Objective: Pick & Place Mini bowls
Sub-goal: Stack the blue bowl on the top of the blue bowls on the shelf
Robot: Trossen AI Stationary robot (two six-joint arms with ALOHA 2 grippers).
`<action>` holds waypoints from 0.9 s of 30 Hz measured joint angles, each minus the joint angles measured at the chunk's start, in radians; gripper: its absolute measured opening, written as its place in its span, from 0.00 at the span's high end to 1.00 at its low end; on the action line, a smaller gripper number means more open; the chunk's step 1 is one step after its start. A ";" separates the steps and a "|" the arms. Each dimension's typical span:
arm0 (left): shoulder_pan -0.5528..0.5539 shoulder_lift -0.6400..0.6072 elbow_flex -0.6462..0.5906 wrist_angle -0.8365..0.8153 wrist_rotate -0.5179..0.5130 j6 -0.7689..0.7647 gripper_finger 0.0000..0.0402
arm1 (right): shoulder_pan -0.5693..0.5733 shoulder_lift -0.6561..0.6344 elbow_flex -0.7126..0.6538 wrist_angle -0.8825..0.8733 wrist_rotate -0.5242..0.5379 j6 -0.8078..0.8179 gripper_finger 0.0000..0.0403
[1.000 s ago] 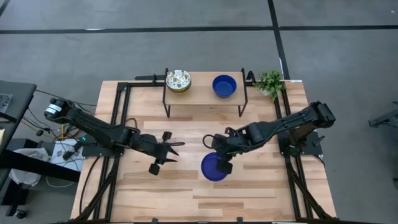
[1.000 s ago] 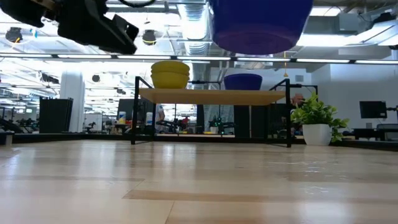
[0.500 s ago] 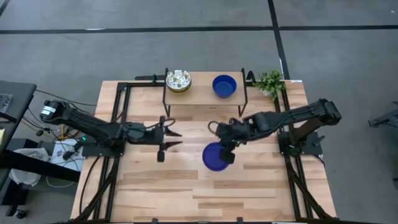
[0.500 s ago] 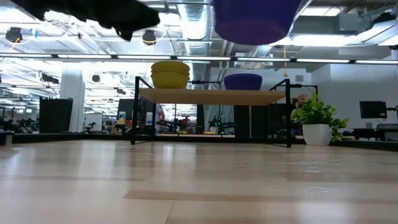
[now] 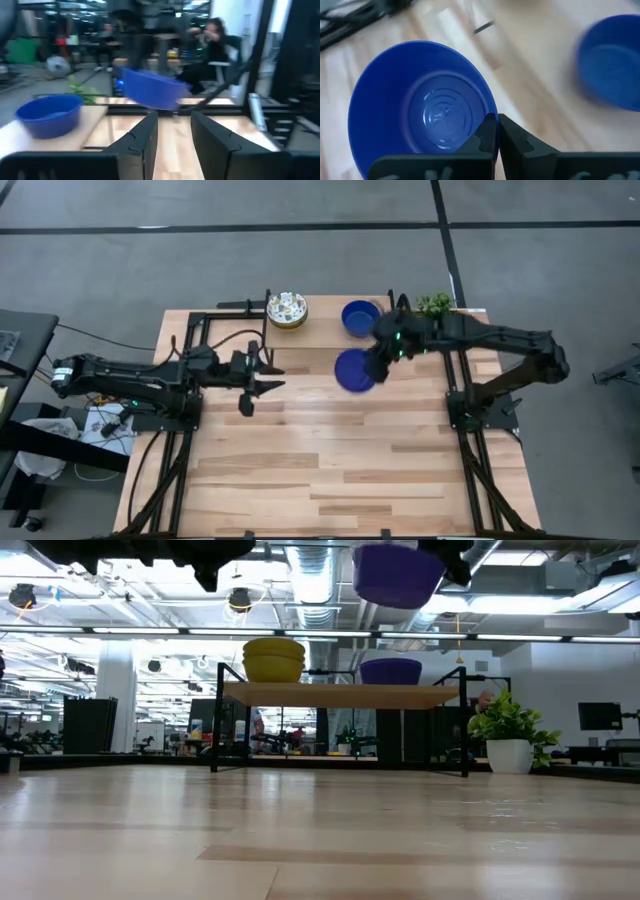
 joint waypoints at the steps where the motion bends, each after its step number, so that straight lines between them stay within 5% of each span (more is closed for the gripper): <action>1: 0.011 -0.006 0.001 -0.009 0.038 -0.009 0.71 | -0.030 -0.006 0.000 0.001 -0.003 -0.002 1.00; 5: 0.024 0.015 0.002 -0.095 0.151 -0.025 0.71 | -0.139 -0.015 0.000 0.004 -0.005 0.012 1.00; 27: 0.024 0.024 0.002 -0.127 0.157 -0.015 0.71 | -0.613 0.024 0.000 0.085 -0.166 0.023 1.00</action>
